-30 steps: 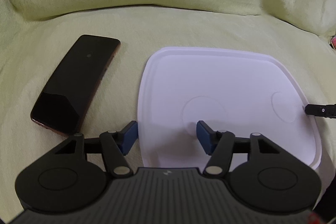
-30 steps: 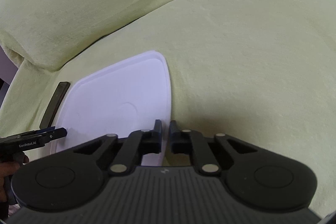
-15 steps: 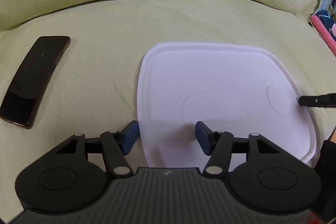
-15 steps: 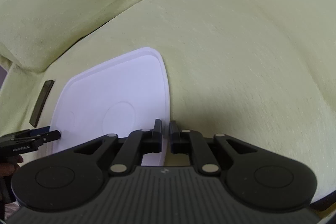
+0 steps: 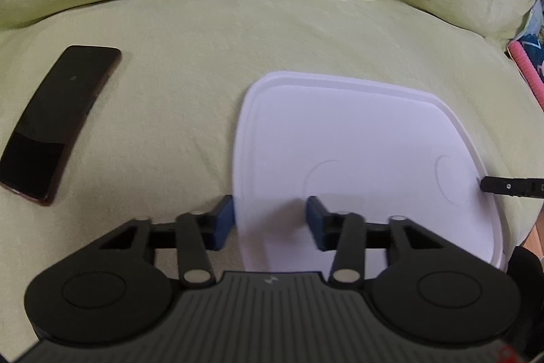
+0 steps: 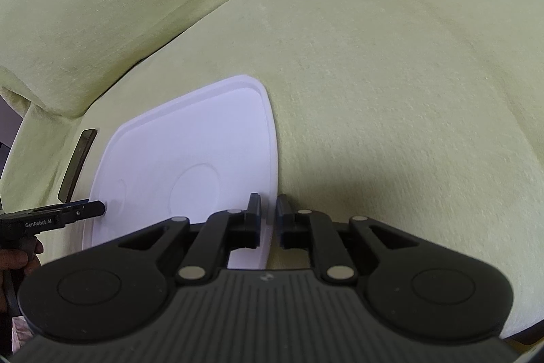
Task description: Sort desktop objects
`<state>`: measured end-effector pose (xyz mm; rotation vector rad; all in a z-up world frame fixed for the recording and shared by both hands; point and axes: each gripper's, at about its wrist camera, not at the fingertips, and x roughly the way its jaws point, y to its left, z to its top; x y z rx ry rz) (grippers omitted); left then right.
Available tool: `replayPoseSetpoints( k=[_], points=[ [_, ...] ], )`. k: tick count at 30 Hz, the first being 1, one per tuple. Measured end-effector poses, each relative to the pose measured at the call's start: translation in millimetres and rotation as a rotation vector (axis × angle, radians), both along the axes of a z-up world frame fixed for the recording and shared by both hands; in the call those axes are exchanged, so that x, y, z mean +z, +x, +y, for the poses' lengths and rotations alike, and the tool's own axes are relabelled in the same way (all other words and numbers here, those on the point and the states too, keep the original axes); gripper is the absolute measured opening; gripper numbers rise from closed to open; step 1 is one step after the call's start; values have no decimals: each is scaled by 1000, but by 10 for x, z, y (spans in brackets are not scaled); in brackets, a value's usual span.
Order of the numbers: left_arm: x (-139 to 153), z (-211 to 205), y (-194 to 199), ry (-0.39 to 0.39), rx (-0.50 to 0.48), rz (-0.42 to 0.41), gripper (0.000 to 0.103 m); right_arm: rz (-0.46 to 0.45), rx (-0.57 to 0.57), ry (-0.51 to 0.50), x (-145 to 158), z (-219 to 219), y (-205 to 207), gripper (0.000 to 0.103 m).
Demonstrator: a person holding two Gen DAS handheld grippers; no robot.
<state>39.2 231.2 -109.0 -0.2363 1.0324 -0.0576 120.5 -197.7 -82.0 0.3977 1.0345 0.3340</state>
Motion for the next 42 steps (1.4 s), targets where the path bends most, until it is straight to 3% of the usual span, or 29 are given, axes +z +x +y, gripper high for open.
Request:
replayPoseSetpoints(
  k=[17, 19, 28, 42],
  points=[
    [118, -27, -109, -76, -53, -19, 11, -28, -73, 21, 112, -257, -217, 8],
    [131, -43, -97, -80, -64, -20, 3, -25, -83, 25, 118, -308, -255, 8],
    [-14, -145, -29, -90, -88, 25, 3, 9, -114, 56, 4, -493, -392, 5],
    [9, -141, -2, -108, -110, 19, 3, 13, -116, 63, -4, -530, -429, 5]
  ],
)
